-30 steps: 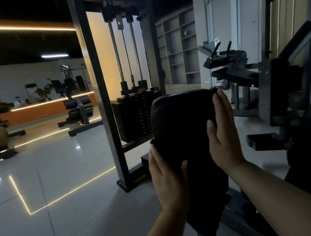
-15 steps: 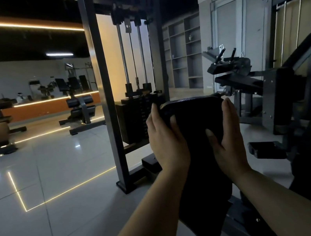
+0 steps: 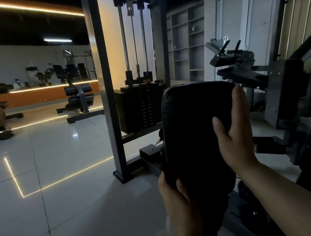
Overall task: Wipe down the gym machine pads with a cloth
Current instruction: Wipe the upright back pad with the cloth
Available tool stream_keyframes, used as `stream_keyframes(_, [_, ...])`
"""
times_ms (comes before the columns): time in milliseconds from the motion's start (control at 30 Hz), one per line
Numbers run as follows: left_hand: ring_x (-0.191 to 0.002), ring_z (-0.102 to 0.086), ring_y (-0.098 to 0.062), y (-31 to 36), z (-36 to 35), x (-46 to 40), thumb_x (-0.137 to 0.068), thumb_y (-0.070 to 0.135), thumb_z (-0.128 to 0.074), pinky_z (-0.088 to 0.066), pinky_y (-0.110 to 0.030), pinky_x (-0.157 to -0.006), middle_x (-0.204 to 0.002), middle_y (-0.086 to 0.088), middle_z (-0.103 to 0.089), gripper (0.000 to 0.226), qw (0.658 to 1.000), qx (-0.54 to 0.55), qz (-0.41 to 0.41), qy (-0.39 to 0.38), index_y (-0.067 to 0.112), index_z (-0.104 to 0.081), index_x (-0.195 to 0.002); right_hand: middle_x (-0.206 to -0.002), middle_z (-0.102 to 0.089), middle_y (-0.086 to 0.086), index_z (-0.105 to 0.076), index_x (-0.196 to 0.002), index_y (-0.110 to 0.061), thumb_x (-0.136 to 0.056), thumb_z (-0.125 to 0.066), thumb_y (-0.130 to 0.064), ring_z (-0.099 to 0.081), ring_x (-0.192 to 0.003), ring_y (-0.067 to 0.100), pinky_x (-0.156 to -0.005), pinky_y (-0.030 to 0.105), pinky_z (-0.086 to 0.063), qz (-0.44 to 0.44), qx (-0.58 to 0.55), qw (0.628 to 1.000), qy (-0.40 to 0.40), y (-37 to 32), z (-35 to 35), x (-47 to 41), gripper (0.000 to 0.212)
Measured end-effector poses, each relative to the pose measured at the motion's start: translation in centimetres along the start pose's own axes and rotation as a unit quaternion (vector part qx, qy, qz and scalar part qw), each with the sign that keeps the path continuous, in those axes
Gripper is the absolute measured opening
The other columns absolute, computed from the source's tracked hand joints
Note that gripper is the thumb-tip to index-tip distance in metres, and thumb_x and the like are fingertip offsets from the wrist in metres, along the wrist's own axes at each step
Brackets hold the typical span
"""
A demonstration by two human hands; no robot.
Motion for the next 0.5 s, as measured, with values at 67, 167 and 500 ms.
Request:
stream_keyframes(67, [-0.112,-0.047,0.007,1.2,0.1,-0.9,-0.090,0.061,-0.027,-0.046,-0.042,-0.097,-0.122,0.016,-0.050,0.046,1.000,0.006,-0.003,0.007,0.038,-0.039,-0.128,-0.156,-0.002,-0.004,-0.005,-0.148,-0.020,-0.096,-0.046,-0.019,0.001,-0.140,-0.011,-0.108,0.003,-0.007,0.000,0.003,1.000,-0.001,0.1,0.0,0.0,0.067])
stream_keyframes(167, [-0.126,-0.045,-0.007,4.4,-0.2,-3.3,-0.089,0.062,-0.025,-0.045,-0.043,-0.100,-0.137,0.010,-0.046,0.056,0.999,0.012,-0.045,-0.003,0.035,-0.040,-0.135,-0.156,-0.001,-0.005,-0.004,-0.149,-0.020,-0.096,-0.043,-0.028,0.002,-0.142,-0.008,-0.109,0.004,-0.006,0.001,0.014,1.000,0.000,0.2,-0.1,0.0,0.066])
stream_keyframes(500, [-0.130,-0.039,-0.014,14.7,-0.4,-9.1,-0.101,0.031,-0.034,-0.036,-0.024,-0.097,-0.147,-0.001,-0.037,0.045,0.984,-0.065,-0.166,-0.019,0.019,-0.035,-0.145,-0.156,-0.001,-0.010,-0.005,-0.151,-0.019,-0.096,-0.038,-0.037,0.000,-0.144,-0.001,-0.111,0.008,-0.008,0.001,0.016,1.000,0.013,0.5,-0.1,0.0,0.066])
Point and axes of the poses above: each hand's wrist, its own x-axis away from the middle knuckle, its own z-axis out of the back of the hand, y = z × x, the point moved 4 cm from there along -x, towards the middle knuckle
